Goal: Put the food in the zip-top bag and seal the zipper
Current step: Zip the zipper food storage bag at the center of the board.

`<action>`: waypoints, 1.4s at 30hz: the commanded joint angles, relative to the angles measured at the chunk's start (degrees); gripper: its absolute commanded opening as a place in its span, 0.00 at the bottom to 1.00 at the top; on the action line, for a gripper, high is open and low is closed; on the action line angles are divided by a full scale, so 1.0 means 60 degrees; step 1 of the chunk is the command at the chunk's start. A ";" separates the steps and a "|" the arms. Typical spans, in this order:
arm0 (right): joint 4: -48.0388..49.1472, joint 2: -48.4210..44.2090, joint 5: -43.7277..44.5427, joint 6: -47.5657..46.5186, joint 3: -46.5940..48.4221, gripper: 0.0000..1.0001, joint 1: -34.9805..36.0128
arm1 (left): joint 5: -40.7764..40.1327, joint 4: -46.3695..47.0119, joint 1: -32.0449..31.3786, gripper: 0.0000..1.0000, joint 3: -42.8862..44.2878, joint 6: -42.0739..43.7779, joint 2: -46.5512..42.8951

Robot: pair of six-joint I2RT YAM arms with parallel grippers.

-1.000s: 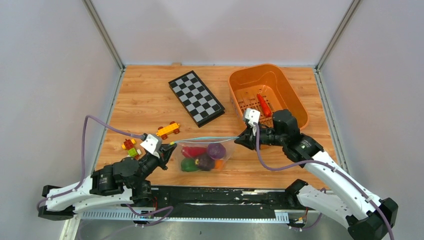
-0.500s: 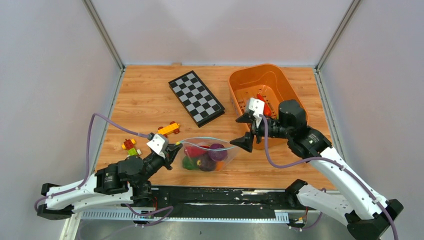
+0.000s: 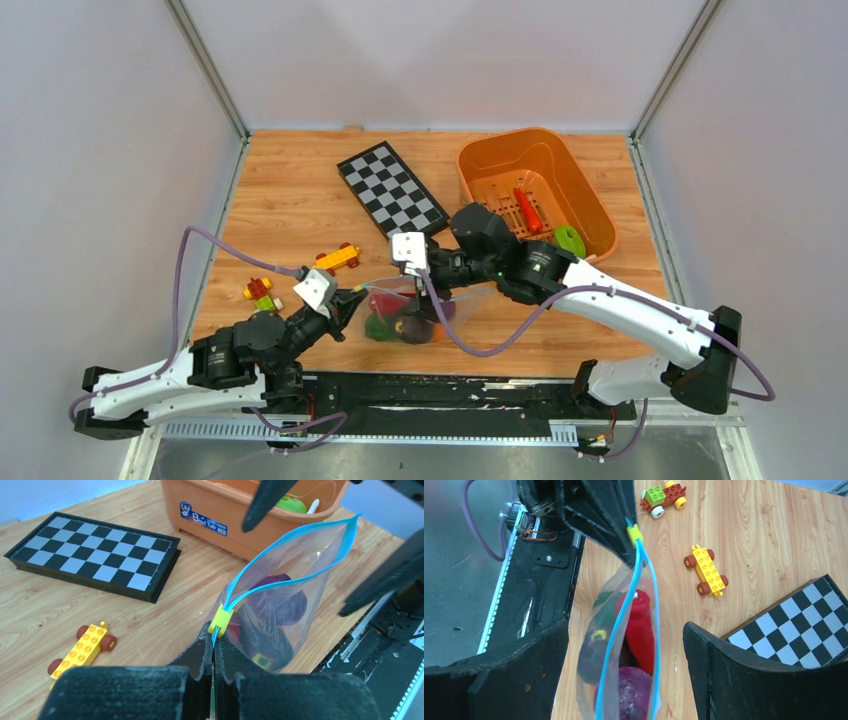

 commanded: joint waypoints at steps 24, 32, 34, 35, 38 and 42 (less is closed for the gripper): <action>0.0850 0.2154 -0.1312 -0.0982 0.1999 0.35 0.0392 | 0.0503 0.0588 0.0047 0.00 -0.0006 0.0071 -0.0299; 0.0803 0.1917 -0.1194 -0.1016 0.1894 0.39 0.0396 | 0.0503 0.0498 0.0047 0.00 0.0011 0.0044 -0.0256; 0.0815 0.1882 -0.1246 -0.1024 0.1881 0.38 0.0396 | 0.0550 0.0566 0.0047 0.00 0.0008 0.0037 -0.0262; 0.0808 0.1895 -0.1307 -0.1015 0.1881 0.36 0.0394 | 0.0592 0.0605 0.0047 0.00 -0.0001 0.0047 -0.0240; 0.0729 0.1986 -0.1407 -0.1008 0.1942 0.28 0.0391 | 0.0618 0.0603 0.0054 0.00 0.0028 0.0056 -0.0152; 0.0656 0.2057 -0.1364 -0.1009 0.1951 0.30 0.0389 | 0.0644 0.0636 0.0047 0.00 0.0022 0.0041 -0.0129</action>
